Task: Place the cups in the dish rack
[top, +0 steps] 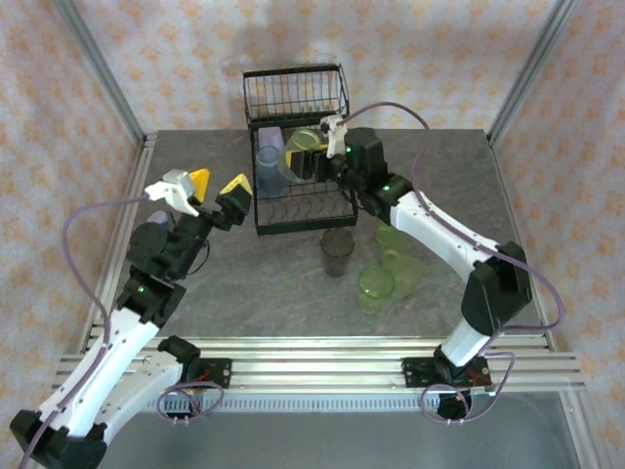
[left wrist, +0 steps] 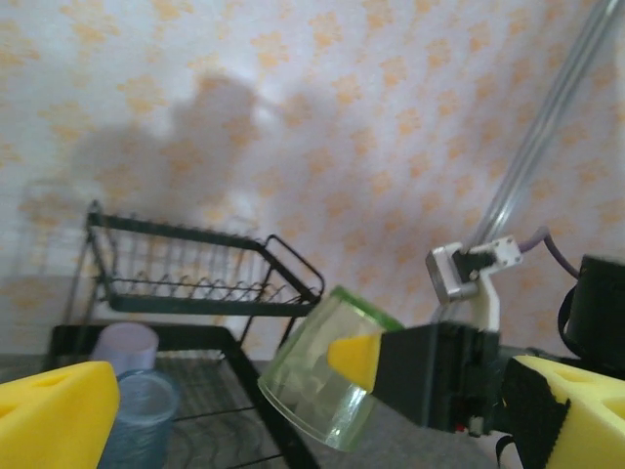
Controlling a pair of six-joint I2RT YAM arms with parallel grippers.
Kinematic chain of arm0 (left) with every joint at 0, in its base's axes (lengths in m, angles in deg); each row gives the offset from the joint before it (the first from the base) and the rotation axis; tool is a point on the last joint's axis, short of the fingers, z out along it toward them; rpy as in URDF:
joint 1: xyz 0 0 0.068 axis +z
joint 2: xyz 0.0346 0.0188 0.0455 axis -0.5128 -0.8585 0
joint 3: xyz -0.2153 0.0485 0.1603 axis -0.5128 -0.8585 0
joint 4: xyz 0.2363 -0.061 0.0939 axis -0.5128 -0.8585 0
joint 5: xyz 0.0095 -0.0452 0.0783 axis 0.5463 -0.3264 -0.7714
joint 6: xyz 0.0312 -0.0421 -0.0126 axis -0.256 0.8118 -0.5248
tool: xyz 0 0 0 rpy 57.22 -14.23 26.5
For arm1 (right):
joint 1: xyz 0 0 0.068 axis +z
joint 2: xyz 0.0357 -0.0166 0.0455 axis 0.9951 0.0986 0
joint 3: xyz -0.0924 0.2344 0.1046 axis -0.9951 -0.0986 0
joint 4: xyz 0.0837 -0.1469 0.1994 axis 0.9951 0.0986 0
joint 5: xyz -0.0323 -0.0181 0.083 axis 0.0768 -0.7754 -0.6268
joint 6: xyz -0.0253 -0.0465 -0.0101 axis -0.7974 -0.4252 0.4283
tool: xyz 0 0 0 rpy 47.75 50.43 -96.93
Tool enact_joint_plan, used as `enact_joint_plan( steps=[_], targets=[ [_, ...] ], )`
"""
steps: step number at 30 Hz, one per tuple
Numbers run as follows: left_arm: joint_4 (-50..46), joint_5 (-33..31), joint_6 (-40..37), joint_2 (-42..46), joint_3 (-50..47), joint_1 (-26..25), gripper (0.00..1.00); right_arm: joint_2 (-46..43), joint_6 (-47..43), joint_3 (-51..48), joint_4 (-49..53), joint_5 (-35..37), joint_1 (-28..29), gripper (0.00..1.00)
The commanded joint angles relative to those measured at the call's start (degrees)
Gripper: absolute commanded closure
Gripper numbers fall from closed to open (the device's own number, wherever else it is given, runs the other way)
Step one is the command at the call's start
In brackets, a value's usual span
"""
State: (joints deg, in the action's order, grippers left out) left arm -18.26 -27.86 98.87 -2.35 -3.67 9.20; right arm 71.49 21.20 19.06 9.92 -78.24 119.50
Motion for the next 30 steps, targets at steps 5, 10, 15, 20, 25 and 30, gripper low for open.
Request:
enact_joint_plan(
  steps=[5,10,15,20,25,30],
  targets=[
    [-11.32,-6.59,-2.83,4.84,-2.69,0.05,0.01,10.31,-11.91,-3.84,-17.31,15.89,1.38,0.39],
    [-12.09,-6.68,-2.16,5.27,-2.89,0.04,0.01,18.70,-11.32,-1.06,-24.58,20.95,1.40,0.39],
    [-12.68,-7.25,-1.99,5.64,-2.80,0.03,0.01,27.32,-10.86,5.56,-27.40,26.48,1.43,0.38],
    [-14.04,-7.59,-2.08,6.33,-2.54,0.07,0.01,34.98,-11.54,13.23,-29.01,30.50,1.41,0.38],
    [-14.67,-8.26,-2.07,7.32,-2.78,0.03,0.01,39.80,-12.07,19.59,-27.33,32.14,0.80,0.38],
    [-15.01,-8.78,-2.25,7.58,-2.55,0.04,0.01,42.45,-11.98,23.06,-25.53,31.87,0.13,0.38]
  ],
)
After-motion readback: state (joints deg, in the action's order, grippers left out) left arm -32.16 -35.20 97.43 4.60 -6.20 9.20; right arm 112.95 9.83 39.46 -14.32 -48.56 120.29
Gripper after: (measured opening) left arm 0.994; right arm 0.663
